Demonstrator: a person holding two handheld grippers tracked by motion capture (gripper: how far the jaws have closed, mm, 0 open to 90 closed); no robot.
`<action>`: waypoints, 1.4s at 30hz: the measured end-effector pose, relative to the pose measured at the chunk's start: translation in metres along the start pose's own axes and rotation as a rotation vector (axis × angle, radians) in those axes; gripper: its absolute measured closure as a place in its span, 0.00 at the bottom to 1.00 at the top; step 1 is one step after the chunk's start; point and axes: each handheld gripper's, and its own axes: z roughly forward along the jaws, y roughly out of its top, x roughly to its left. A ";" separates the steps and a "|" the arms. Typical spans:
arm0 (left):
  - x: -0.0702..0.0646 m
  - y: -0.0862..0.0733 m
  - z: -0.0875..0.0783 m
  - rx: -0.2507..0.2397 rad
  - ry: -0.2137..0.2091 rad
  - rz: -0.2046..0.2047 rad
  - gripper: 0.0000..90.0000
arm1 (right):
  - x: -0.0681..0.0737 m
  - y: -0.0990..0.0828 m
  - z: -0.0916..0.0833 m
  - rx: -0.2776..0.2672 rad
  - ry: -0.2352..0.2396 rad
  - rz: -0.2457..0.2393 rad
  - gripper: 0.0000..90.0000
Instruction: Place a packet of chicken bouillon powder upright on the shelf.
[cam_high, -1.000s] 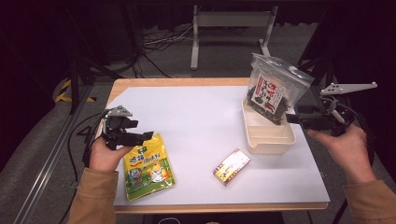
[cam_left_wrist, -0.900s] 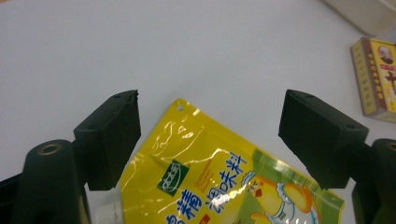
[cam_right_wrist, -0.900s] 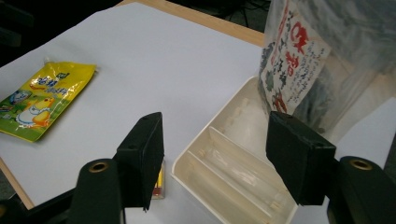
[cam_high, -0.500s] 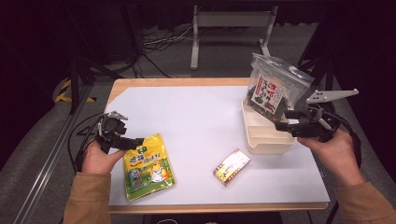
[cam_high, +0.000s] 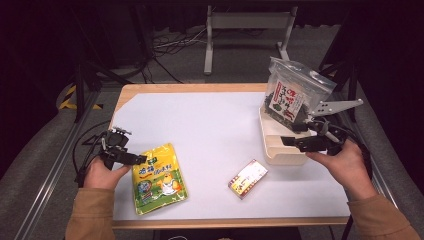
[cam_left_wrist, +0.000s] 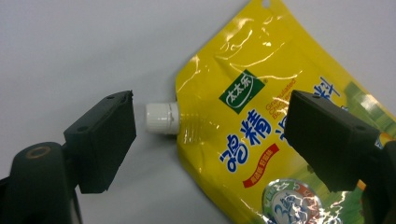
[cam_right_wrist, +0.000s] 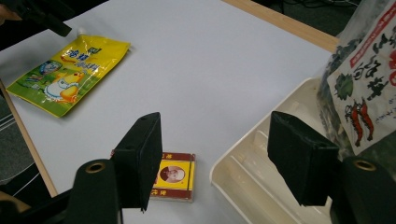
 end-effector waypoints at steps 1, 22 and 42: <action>0.001 -0.002 0.001 0.004 -0.011 -0.013 0.20 | 0.001 0.000 0.002 0.002 0.005 -0.004 0.39; 0.012 -0.019 0.025 0.080 -0.120 -0.125 0.29 | 0.004 0.002 0.013 -0.003 0.045 -0.018 0.38; 0.007 -0.022 0.028 0.070 -0.065 -0.152 0.67 | 0.006 -0.002 0.019 0.011 0.055 -0.011 0.38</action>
